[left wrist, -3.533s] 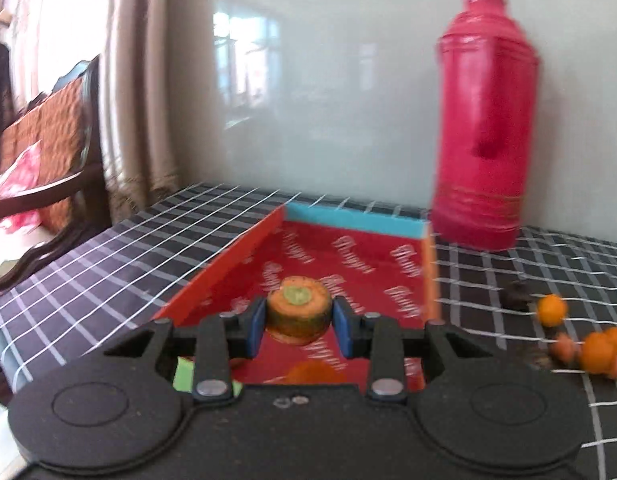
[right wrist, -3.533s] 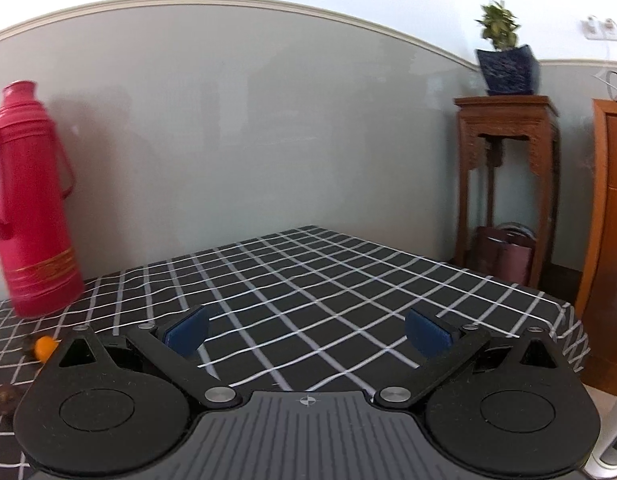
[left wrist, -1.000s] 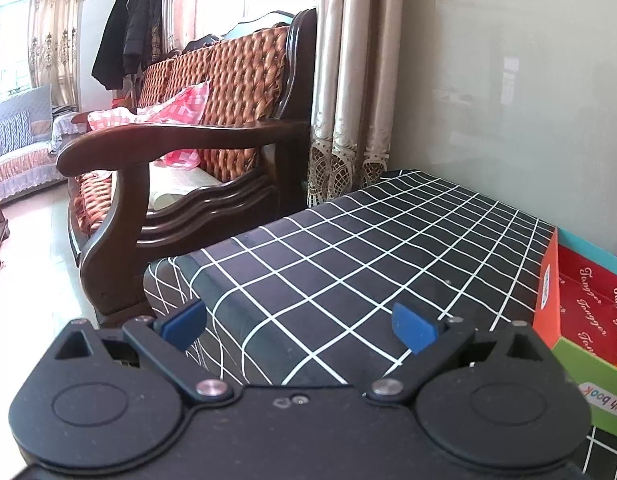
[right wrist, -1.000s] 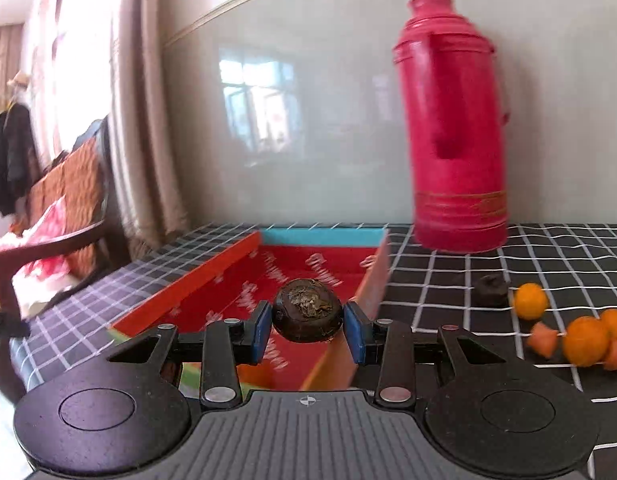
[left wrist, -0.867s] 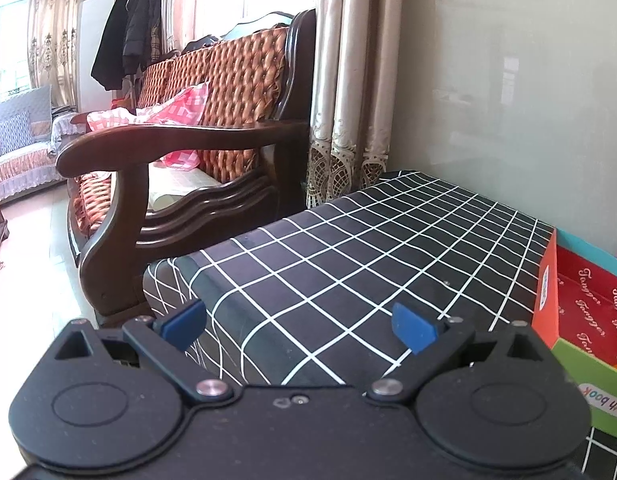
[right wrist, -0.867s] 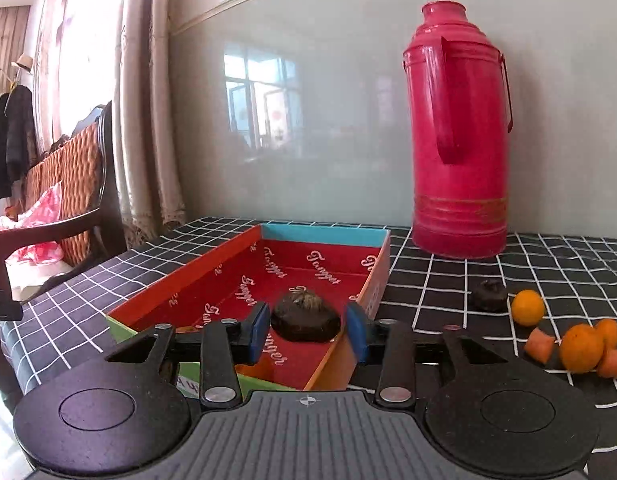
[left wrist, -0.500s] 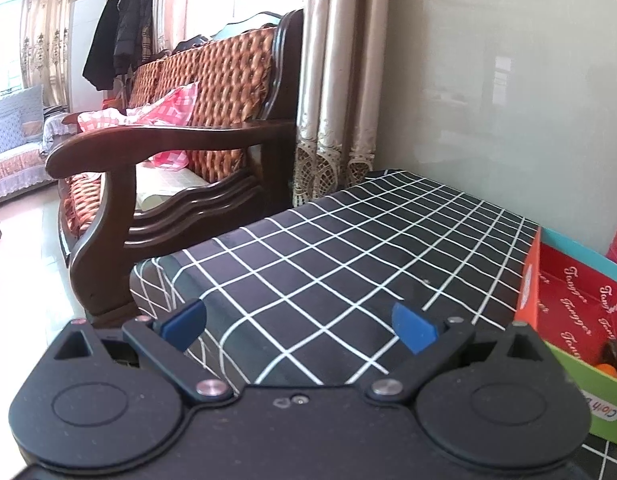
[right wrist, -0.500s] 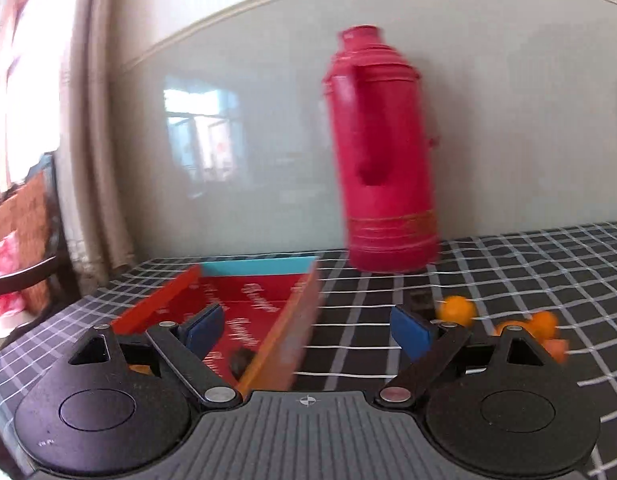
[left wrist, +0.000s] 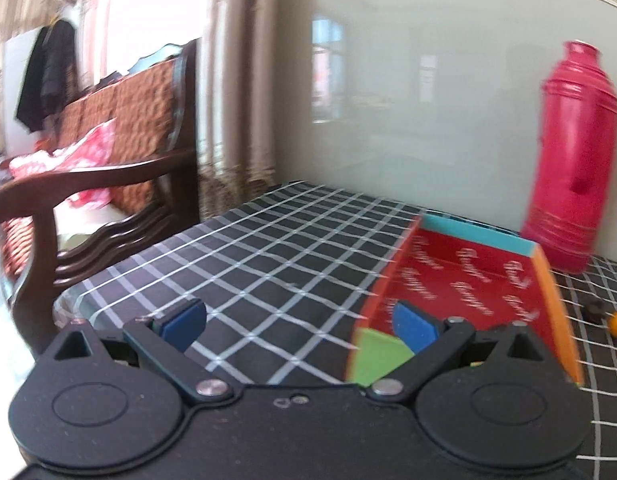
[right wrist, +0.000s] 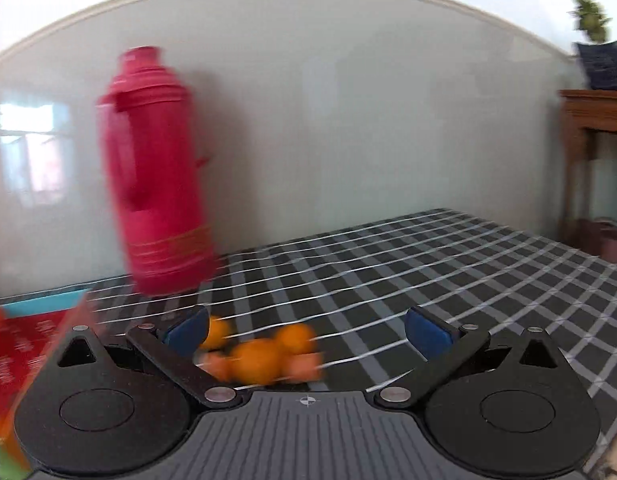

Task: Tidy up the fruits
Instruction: 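Grasp the orange carrot chunk with the left gripper, then carry the carrot chunk into the red box and open the left gripper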

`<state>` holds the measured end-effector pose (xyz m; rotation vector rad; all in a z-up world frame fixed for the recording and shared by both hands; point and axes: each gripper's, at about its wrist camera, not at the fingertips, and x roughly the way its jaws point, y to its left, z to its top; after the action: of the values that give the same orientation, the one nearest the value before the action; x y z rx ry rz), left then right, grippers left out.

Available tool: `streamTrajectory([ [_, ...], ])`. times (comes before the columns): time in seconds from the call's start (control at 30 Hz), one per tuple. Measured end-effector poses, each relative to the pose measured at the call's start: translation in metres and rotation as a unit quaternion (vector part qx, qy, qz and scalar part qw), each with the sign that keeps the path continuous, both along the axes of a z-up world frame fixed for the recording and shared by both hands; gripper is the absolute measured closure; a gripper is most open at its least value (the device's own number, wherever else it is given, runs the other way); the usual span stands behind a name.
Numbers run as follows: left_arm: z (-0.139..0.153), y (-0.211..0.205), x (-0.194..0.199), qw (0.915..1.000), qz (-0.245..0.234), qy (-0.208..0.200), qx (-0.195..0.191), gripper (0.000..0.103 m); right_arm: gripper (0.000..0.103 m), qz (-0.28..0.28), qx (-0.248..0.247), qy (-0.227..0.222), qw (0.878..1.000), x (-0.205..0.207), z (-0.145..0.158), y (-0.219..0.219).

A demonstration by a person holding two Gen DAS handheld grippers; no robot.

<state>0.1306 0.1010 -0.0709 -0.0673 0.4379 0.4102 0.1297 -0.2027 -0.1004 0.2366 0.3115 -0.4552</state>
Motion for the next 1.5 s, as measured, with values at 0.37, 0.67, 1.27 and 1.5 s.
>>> streamTrajectory([
  [0.37,-0.005,-0.102,0.015,0.9871,-0.151,-0.040,0.036,0.009,0.000,-0.136,-0.033,0.021,0.990,-0.032,0.001,-0.068],
  [0.67,-0.026,-0.183,0.038,0.9574,-0.286,-0.003,0.040,0.025,0.000,-0.179,-0.021,0.032,0.983,-0.057,-0.005,-0.122],
  [1.27,-0.061,-0.238,0.103,0.9389,-0.332,0.088,0.012,0.053,0.000,-0.211,0.043,0.025,0.976,-0.087,-0.006,-0.177],
  [1.5,-0.066,-0.244,0.118,0.9322,-0.346,0.105,-0.002,0.078,0.000,-0.206,0.047,0.021,0.977,-0.087,-0.005,-0.180],
])
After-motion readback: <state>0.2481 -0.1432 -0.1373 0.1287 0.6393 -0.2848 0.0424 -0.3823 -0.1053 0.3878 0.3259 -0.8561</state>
